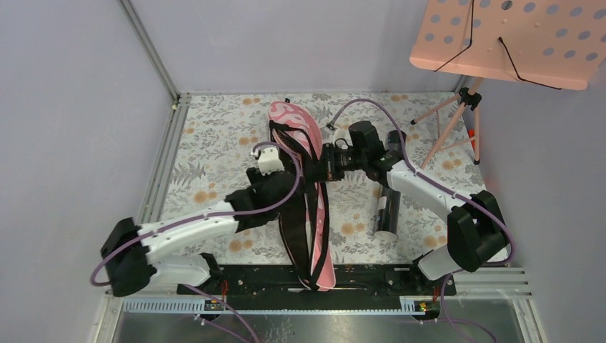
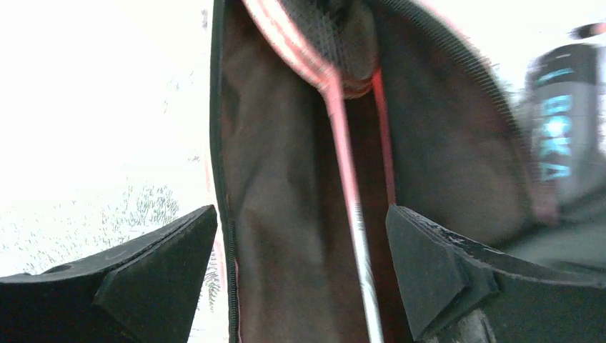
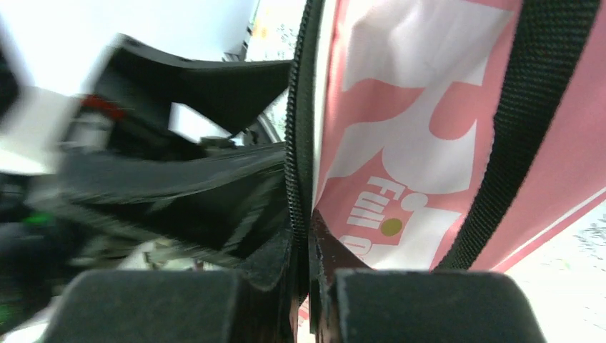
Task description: Pack up the badminton gear
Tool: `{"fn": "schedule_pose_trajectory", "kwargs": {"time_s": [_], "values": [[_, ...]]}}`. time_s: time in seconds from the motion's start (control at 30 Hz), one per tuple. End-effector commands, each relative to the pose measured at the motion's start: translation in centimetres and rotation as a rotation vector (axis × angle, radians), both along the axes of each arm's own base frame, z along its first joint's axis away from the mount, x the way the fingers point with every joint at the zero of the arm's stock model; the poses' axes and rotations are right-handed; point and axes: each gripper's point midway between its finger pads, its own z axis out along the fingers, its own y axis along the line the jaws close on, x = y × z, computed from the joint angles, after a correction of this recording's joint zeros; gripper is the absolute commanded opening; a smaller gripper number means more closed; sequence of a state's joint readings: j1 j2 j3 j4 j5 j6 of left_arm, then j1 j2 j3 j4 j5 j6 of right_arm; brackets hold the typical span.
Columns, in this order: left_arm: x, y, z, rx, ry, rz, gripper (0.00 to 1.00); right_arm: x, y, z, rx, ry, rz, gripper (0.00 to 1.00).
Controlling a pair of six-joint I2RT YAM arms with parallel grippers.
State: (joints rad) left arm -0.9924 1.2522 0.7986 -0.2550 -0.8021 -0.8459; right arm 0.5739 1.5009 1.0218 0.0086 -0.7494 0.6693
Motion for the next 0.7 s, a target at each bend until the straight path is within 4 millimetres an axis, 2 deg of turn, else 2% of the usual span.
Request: {"fn": "schedule_pose_trajectory", "kwargs": {"time_s": [0.0, 0.17, 0.23, 0.3, 0.4, 0.47, 0.57, 0.67], "values": [[-1.0, 0.6, 8.8, 0.026, -0.105, -0.106, 0.99, -0.2, -1.1, 1.0, -0.098, -0.242, 0.114, 0.0], [-1.4, 4.9, 14.9, 0.091, -0.228, -0.057, 0.99, -0.6, -1.8, 0.9, -0.135, -0.346, 0.198, 0.0], [-1.2, 5.7, 18.0, 0.118, -0.304, -0.126, 0.99, -0.9, -1.9, 1.5, -0.126, -0.37, 0.228, 0.0], [-0.6, 5.1, 21.4, 0.132, -0.406, -0.279, 0.99, -1.8, -1.7, 2.3, -0.088, -0.388, 0.287, 0.0], [1.4, 6.0, 25.3, 0.239, -0.526, -0.424, 0.99, -2.8, -1.4, 3.9, -0.033, -0.418, 0.372, 0.0], [2.5, 6.2, 25.7, 0.398, -0.567, -0.576, 0.99, -3.3, -1.4, 4.9, -0.013, -0.425, 0.417, 0.0], [2.7, 5.1, 24.0, 0.696, -0.685, -0.856, 0.99, -3.5, -1.7, 5.9, -0.034, -0.467, 0.48, 0.0], [2.6, 6.3, 22.5, 0.894, -0.635, -1.062, 0.99, -3.6, -2.6, 6.3, -0.099, -0.487, 0.556, 0.0]]}}
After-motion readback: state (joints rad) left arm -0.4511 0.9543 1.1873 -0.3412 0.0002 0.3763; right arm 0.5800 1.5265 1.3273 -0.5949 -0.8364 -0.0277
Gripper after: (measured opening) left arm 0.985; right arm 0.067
